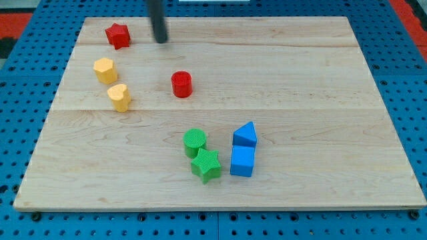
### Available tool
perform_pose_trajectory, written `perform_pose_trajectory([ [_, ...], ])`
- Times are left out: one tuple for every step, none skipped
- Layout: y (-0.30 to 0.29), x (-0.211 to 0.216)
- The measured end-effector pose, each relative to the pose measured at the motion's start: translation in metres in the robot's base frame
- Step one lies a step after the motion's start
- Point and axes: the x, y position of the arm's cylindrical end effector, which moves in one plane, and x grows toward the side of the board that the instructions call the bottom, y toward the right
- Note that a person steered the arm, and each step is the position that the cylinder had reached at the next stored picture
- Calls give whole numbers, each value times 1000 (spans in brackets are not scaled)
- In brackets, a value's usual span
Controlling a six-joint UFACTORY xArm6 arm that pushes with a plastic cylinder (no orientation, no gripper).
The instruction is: Move the red circle closer to the yellow hexagon
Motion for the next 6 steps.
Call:
perform_pose_trajectory([
  [65, 66],
  [65, 138],
  [-14, 123],
  [-60, 91],
  [-49, 118],
  [-82, 102],
])
